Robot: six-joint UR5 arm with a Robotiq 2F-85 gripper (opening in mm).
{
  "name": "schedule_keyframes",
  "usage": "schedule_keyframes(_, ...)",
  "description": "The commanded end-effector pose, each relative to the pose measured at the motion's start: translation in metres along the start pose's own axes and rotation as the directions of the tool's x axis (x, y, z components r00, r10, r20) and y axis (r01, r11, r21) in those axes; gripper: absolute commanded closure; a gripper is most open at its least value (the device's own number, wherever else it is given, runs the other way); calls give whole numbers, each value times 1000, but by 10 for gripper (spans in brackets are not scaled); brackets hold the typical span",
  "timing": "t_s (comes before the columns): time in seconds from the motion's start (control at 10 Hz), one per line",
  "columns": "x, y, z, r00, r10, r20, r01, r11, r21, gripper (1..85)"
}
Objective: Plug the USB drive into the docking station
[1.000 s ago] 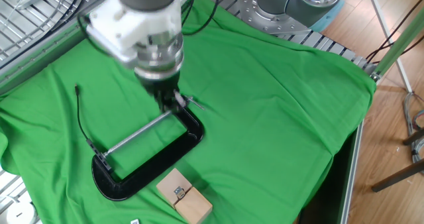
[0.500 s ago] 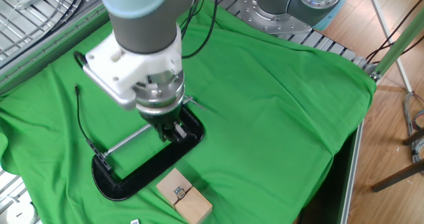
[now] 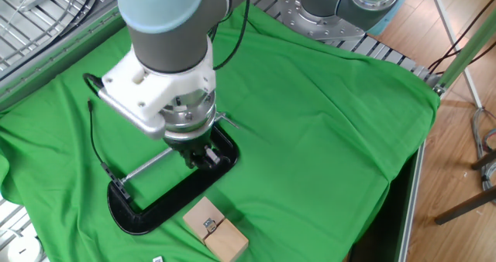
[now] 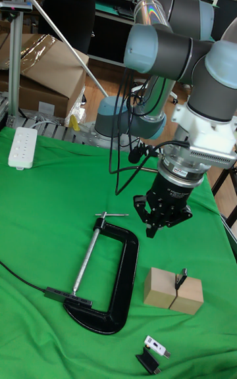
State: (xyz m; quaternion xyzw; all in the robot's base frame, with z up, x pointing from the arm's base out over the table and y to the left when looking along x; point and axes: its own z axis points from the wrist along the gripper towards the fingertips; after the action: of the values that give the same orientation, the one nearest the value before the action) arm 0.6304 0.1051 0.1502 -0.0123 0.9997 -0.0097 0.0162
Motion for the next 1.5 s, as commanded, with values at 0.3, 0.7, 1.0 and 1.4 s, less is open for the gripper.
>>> schedule_keyframes(0.3,-45,58,-10,996,84,42,-82,996,-39,840)
schedule_keyframes(0.7,-44,73,-7,999,42,1,-42,997,-60,517)
schedule_keyframes(1.0,-55,75,3,998,61,5,-60,997,-57,493)
schedule_keyframes(1.4,-60,89,24,992,129,-18,-130,989,-69,497)
